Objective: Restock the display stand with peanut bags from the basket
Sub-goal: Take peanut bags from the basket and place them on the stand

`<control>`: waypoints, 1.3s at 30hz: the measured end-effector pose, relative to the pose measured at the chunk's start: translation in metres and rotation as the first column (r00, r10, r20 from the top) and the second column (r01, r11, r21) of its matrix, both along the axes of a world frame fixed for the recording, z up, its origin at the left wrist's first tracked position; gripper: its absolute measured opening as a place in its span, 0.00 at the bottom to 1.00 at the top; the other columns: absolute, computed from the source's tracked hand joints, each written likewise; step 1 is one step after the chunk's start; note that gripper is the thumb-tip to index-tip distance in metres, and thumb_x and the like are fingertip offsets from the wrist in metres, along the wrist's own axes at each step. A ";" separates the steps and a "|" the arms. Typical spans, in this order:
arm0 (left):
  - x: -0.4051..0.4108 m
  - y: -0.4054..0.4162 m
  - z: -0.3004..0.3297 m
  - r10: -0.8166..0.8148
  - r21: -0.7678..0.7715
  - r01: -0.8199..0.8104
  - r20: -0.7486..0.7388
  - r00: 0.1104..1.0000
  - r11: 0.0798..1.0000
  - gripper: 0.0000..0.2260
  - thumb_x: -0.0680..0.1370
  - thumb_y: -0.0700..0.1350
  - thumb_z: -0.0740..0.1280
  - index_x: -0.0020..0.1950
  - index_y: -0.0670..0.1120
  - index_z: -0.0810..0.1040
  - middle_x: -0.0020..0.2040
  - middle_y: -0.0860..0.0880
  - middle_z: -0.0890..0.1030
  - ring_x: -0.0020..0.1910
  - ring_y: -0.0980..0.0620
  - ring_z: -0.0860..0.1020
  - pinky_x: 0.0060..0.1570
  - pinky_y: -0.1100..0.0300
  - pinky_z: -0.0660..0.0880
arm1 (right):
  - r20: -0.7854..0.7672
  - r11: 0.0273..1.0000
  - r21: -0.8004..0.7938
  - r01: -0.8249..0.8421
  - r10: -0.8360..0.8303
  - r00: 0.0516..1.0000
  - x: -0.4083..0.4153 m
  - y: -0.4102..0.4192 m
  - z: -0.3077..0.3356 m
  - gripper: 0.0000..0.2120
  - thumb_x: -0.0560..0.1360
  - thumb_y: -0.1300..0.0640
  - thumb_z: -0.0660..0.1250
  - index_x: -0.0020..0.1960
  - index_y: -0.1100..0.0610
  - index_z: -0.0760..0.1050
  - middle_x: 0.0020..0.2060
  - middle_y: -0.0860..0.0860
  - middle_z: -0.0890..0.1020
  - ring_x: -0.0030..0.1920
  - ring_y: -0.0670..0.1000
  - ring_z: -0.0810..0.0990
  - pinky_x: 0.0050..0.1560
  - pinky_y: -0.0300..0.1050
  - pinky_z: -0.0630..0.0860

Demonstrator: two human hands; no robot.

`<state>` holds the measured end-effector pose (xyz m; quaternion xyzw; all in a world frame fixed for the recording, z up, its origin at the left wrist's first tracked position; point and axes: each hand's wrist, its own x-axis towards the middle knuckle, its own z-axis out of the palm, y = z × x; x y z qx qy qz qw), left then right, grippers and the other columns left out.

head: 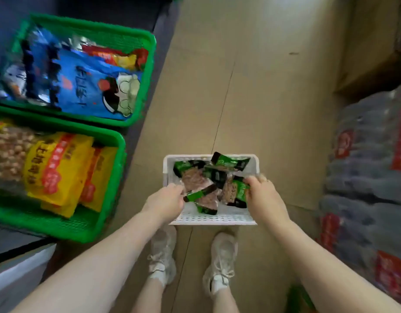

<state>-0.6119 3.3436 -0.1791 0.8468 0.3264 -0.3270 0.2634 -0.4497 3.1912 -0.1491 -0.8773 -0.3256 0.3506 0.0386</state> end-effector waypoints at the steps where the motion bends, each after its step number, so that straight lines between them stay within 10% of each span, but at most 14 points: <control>1: 0.002 0.003 -0.031 -0.015 0.009 0.015 -0.017 1.000 1.000 0.12 0.79 0.44 0.55 0.61 0.44 0.69 0.60 0.44 0.72 0.56 0.44 0.74 0.44 0.53 0.72 | 0.021 1.000 0.025 0.003 -0.003 1.000 0.000 0.005 -0.026 0.16 0.78 0.63 0.55 0.64 0.59 0.68 0.63 0.57 0.72 0.61 0.59 0.70 0.57 0.53 0.72; 12: 0.025 0.009 -0.232 0.067 0.128 -0.073 0.049 0.997 0.989 0.28 0.77 0.41 0.59 0.75 0.43 0.52 0.76 0.43 0.54 0.72 0.43 0.58 0.65 0.47 0.67 | 0.228 0.994 0.101 -0.032 0.008 0.974 0.016 0.039 -0.213 0.24 0.76 0.65 0.60 0.71 0.64 0.61 0.68 0.62 0.69 0.69 0.61 0.65 0.71 0.53 0.61; 19: 0.042 0.007 -0.266 0.125 0.096 -0.129 0.055 0.991 0.987 0.31 0.79 0.48 0.60 0.76 0.47 0.46 0.76 0.40 0.46 0.75 0.40 0.51 0.71 0.49 0.57 | 0.129 0.993 0.111 -0.039 0.025 0.991 0.005 0.033 -0.240 0.19 0.75 0.54 0.66 0.63 0.58 0.68 0.53 0.55 0.80 0.55 0.58 0.75 0.60 0.51 0.68; 22: 0.038 0.005 -0.277 0.151 0.060 -0.154 0.055 0.987 0.986 0.34 0.78 0.52 0.61 0.76 0.50 0.43 0.77 0.43 0.44 0.68 0.40 0.66 0.60 0.50 0.70 | 0.066 0.972 0.023 -0.234 0.232 0.971 0.003 0.020 -0.250 0.11 0.78 0.53 0.59 0.59 0.56 0.69 0.52 0.52 0.79 0.52 0.55 0.76 0.48 0.47 0.64; 26: 0.040 0.012 -0.285 0.087 0.037 -0.088 0.016 0.996 0.995 0.30 0.81 0.46 0.56 0.74 0.58 0.39 0.76 0.42 0.50 0.49 0.44 0.76 0.39 0.53 0.75 | -0.106 0.965 0.029 -0.259 0.260 0.960 0.005 0.012 -0.248 0.06 0.79 0.54 0.56 0.50 0.56 0.68 0.42 0.52 0.79 0.45 0.58 0.76 0.40 0.47 0.63; 33: 0.051 0.000 -0.273 -0.206 -0.042 0.203 -0.086 0.975 0.978 0.45 0.70 0.25 0.56 0.74 0.58 0.37 0.74 0.41 0.59 0.63 0.40 0.71 0.47 0.53 0.74 | -0.149 0.997 0.076 -0.026 0.037 0.988 0.019 0.013 -0.234 0.13 0.74 0.51 0.62 0.34 0.57 0.73 0.23 0.50 0.73 0.25 0.51 0.69 0.29 0.42 0.68; 39: 0.061 -0.027 -0.271 -0.346 0.040 0.359 -0.182 0.920 0.933 0.25 0.76 0.33 0.59 0.71 0.42 0.57 0.59 0.43 0.76 0.56 0.42 0.77 0.42 0.54 0.71 | -0.037 0.998 0.016 -0.062 0.063 0.997 0.020 0.007 -0.231 0.17 0.75 0.47 0.57 0.36 0.56 0.75 0.24 0.53 0.77 0.24 0.50 0.70 0.26 0.38 0.64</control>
